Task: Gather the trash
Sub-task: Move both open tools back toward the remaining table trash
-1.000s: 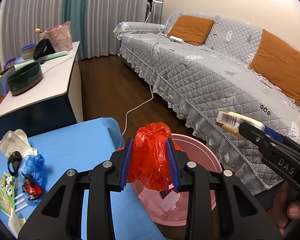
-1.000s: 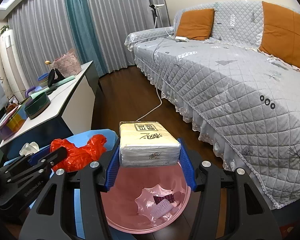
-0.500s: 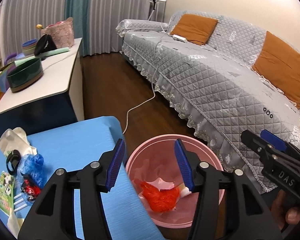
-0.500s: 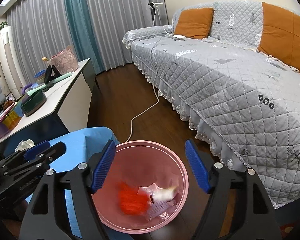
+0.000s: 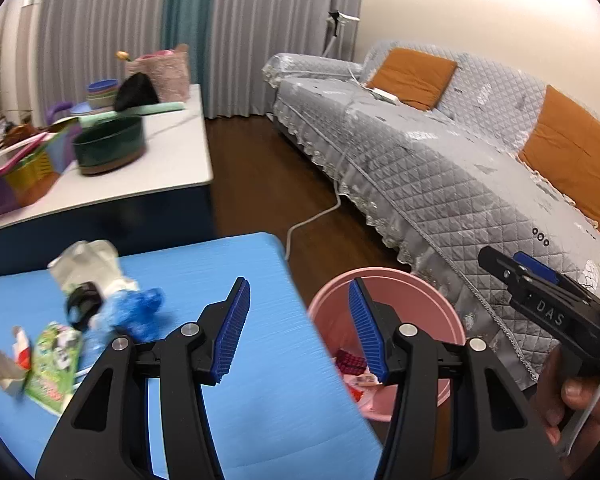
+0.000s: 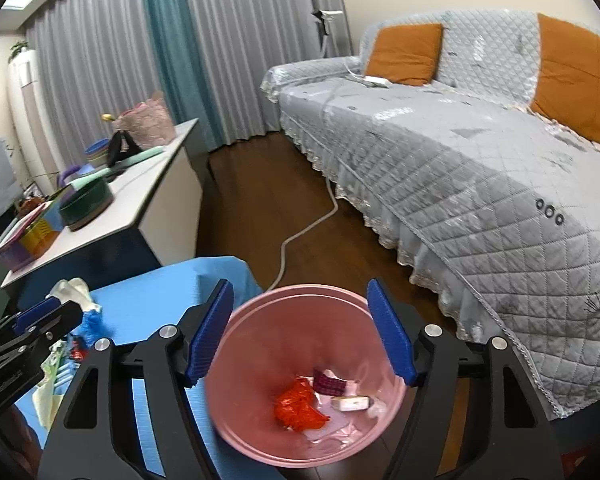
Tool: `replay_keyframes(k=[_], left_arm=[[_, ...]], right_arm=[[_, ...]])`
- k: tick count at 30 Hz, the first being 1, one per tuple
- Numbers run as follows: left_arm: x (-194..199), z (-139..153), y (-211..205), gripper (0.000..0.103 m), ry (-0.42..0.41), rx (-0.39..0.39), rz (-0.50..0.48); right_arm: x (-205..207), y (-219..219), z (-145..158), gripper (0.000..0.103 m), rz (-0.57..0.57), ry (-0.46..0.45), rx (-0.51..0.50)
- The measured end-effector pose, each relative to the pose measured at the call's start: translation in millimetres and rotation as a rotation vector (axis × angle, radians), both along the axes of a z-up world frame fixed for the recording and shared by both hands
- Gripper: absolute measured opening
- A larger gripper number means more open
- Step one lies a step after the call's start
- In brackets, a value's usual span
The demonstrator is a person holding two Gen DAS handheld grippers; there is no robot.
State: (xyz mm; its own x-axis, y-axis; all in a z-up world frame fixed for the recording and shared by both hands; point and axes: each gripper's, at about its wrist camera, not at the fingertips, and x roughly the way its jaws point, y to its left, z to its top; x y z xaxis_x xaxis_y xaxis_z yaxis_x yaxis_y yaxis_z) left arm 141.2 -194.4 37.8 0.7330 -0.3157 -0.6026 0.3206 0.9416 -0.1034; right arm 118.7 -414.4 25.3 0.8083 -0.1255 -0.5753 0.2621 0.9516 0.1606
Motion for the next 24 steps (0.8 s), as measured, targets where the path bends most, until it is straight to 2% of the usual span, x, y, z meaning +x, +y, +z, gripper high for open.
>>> replay_keyframes(k=[6, 9, 18, 24], left_arm=[[-15.9, 11.5, 49.0, 0.051, -0.020, -0.010, 0.066], [-24.5, 17.0, 75.0, 0.051, -0.031, -0.010, 0.099], [-46.9, 27.5, 150.4, 0.051, -0.059, -0.018, 0.196], [-58.0, 27.5, 193.2, 0.051, -0.067, -0.023, 0.259]], right_arm=[[-4.7, 43.1, 11.6, 0.050, 0.087, -0.048, -0.009], [-6.3, 66.0, 17.3, 0.045, 0.130, -0.060, -0.006], [-14.9, 129.6, 37.1, 0.039, 0.230, -0.098, 0.039], [-17.7, 170.0, 35.0, 0.036, 0.300, -0.102, 0.048]])
